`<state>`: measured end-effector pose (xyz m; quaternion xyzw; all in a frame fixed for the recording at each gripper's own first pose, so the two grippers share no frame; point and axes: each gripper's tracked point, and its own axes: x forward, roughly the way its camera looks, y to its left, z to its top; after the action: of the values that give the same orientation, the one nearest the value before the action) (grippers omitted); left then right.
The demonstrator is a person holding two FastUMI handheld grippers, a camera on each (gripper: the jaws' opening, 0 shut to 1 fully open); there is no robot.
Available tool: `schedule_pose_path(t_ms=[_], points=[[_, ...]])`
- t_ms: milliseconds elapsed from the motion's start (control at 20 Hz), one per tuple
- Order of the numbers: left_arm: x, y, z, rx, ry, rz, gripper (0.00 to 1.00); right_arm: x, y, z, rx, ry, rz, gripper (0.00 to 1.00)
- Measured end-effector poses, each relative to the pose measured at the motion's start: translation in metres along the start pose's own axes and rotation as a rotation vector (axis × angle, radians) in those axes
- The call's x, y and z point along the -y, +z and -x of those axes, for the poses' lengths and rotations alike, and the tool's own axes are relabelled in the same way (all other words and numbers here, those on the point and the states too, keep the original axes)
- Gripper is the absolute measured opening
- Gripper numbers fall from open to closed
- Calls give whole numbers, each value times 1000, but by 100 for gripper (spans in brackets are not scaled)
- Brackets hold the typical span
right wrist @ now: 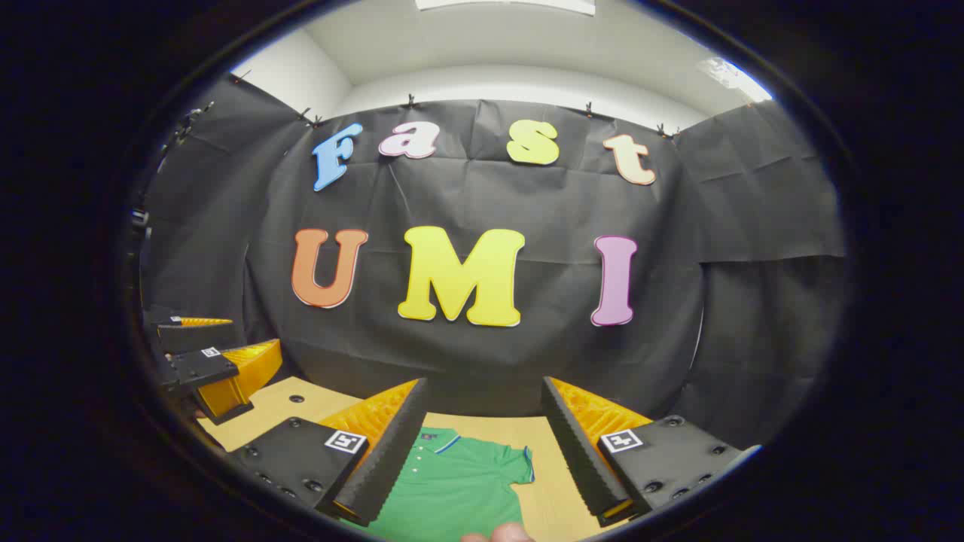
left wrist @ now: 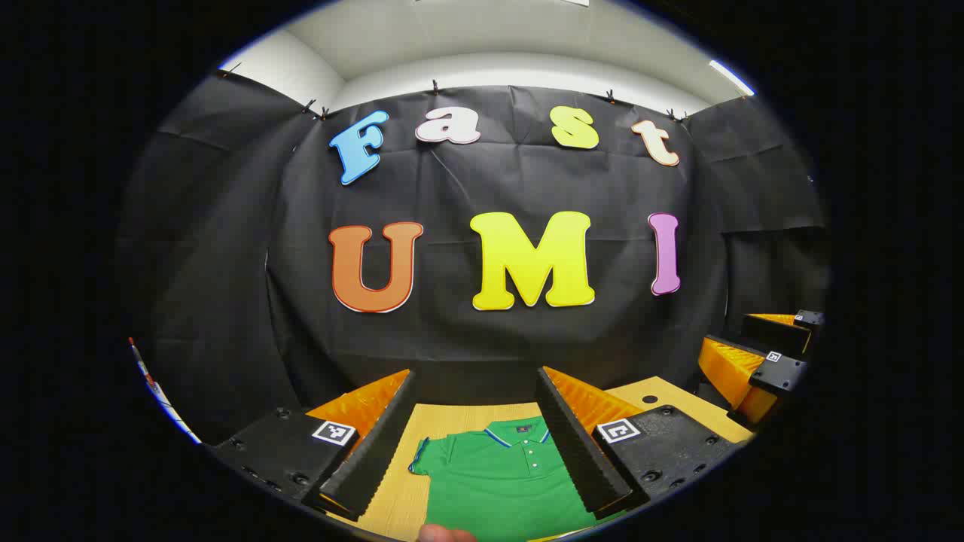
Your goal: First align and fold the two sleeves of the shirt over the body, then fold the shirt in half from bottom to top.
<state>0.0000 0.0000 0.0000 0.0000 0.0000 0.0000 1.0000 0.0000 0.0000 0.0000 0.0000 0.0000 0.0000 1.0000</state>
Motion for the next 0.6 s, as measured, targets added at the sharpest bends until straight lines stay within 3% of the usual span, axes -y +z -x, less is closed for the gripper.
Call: schedule_pose_path(t_ms=[600], points=[[-9,9,-15,10,21,-11,100,7,5,-37,-12,0,-13,96]])
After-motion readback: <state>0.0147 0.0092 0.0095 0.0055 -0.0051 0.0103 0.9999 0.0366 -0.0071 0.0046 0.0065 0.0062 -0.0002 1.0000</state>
